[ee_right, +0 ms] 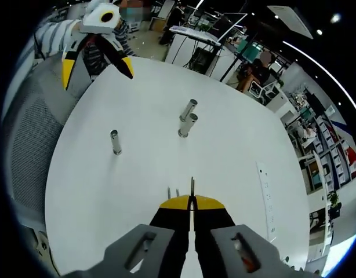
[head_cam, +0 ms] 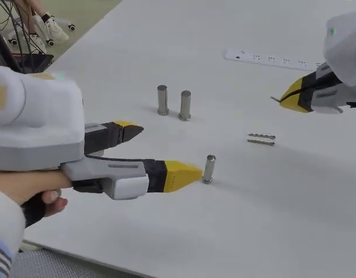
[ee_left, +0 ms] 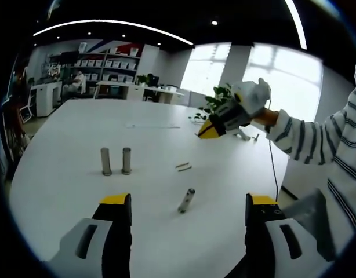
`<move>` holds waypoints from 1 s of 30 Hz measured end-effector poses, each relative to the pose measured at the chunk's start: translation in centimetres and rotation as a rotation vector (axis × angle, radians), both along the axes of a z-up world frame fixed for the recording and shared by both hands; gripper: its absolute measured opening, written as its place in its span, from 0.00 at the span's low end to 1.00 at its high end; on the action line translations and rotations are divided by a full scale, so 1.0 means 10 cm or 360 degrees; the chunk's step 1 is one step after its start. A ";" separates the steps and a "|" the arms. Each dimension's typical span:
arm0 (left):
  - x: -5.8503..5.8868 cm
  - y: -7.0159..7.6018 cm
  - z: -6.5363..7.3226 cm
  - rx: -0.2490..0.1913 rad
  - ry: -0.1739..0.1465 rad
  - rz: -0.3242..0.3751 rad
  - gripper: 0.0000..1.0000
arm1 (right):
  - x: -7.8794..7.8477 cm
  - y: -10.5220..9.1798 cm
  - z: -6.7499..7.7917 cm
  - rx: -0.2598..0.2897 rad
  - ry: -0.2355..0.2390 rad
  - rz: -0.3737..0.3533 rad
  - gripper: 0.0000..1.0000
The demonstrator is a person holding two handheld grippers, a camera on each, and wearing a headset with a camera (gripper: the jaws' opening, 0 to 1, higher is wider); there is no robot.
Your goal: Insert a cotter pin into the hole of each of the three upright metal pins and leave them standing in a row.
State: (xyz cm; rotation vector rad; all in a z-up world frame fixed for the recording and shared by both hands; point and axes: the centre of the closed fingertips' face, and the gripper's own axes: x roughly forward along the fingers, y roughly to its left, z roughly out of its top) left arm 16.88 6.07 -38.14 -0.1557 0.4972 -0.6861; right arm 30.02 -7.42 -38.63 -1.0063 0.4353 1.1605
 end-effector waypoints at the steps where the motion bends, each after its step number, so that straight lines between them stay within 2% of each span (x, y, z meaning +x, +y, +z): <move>1: 0.00 -0.02 0.00 -0.0012 0.0009 -0.0002 0.78 | -0.01 0.01 0.03 0.0015 -0.0023 0.0003 0.00; 2: 0.01 -0.03 0.00 -0.0021 0.0015 -0.0001 0.78 | -0.04 0.03 0.07 0.0039 -0.0055 0.0008 0.00; 7: 0.02 -0.10 0.02 -0.0042 0.0019 -0.0020 0.73 | -0.22 0.10 0.16 0.0094 -0.0104 0.0047 0.00; 11: 0.05 -0.21 0.08 -0.0099 0.0023 -0.0053 0.68 | -0.34 0.18 0.22 0.0131 -0.0158 0.0070 0.00; 15: 0.12 -0.33 0.18 -0.0150 -0.0006 -0.0091 0.64 | -0.42 0.28 0.27 0.0168 -0.0211 0.0088 0.00; 17: 0.16 -0.39 0.24 -0.0202 -0.0011 -0.0111 0.61 | -0.47 0.32 0.29 0.0191 -0.0223 0.0098 0.00; 19: 0.18 -0.44 0.29 -0.0244 0.0018 -0.0151 0.59 | -0.50 0.37 0.31 0.0201 -0.0238 0.0108 0.00; 22: 0.23 -0.47 0.35 -0.0239 0.0013 -0.0185 0.57 | -0.56 0.41 0.32 0.0195 -0.0262 0.0131 0.00; 25: 0.28 -0.49 0.39 -0.0250 0.0017 -0.0203 0.50 | -0.62 0.45 0.33 0.0210 -0.0272 0.0151 0.00; 26: 0.30 -0.50 0.41 -0.0278 0.0024 -0.0200 0.46 | -0.64 0.47 0.32 0.0203 -0.0290 0.0159 0.00; 28: 0.33 -0.52 0.41 -0.0330 0.0074 -0.0196 0.38 | -0.66 0.49 0.31 0.0179 -0.0317 0.0175 0.00; 30: 0.36 -0.52 0.40 -0.0326 0.0079 -0.0192 0.32 | -0.69 0.50 0.30 0.0180 -0.0317 0.0183 0.00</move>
